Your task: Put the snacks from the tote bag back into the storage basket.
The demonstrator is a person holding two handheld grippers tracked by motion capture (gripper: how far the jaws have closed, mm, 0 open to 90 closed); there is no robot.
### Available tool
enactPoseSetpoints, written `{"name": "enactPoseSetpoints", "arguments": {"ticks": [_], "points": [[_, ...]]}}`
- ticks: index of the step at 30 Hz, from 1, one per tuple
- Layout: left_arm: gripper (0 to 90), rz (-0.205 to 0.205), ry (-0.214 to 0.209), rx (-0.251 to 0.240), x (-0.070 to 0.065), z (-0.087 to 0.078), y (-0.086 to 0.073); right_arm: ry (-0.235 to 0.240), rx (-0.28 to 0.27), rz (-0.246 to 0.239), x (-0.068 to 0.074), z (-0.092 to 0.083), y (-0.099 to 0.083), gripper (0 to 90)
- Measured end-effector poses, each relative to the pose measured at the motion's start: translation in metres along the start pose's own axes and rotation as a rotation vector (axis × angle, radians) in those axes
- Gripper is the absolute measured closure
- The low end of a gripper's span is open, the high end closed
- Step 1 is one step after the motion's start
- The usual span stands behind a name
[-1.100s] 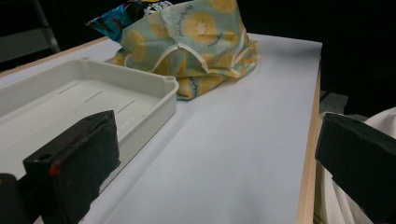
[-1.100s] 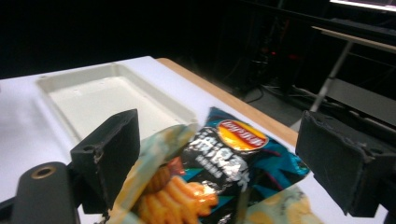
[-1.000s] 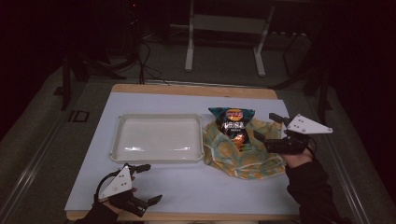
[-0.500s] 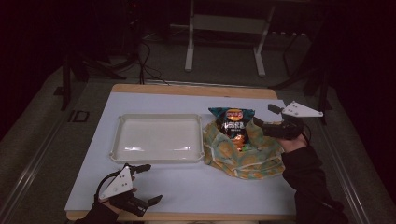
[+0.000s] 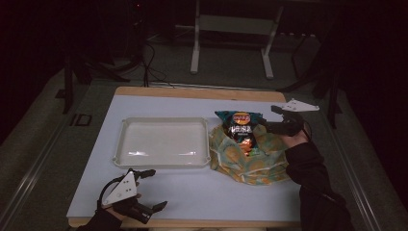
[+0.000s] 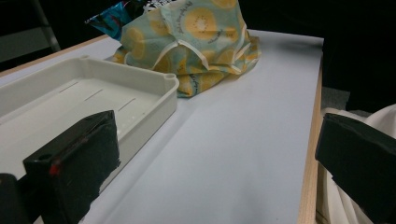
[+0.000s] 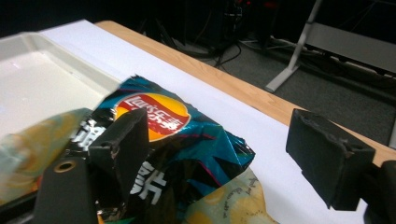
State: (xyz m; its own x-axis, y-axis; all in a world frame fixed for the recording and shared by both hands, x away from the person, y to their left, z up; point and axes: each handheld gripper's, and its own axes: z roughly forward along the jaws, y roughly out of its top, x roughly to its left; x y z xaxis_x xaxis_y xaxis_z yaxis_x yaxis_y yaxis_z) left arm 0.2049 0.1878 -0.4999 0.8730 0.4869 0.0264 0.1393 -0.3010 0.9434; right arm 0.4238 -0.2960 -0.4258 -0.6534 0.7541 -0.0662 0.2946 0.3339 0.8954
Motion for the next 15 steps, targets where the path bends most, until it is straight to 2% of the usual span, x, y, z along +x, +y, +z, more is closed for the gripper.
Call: {"name": "enactPoseSetpoints", "arguments": {"ticks": [3, 6, 15], "points": [[0.2, 0.000, 0.000, 0.001, 0.000, 0.000, 0.000, -0.016, 0.014, -0.009, -0.001, 0.008, -0.003, 21.4], [0.3, 0.000, 0.000, 0.000, 0.000, 0.000, 0.000, -0.011, 0.024, 0.012, -0.002, 0.015, -0.008, 21.4], [0.2, 0.003, 0.000, 0.006, 0.000, 0.000, 0.000, 0.012, 0.037, 0.035, -0.008, 0.028, -0.021, 20.7]]}}
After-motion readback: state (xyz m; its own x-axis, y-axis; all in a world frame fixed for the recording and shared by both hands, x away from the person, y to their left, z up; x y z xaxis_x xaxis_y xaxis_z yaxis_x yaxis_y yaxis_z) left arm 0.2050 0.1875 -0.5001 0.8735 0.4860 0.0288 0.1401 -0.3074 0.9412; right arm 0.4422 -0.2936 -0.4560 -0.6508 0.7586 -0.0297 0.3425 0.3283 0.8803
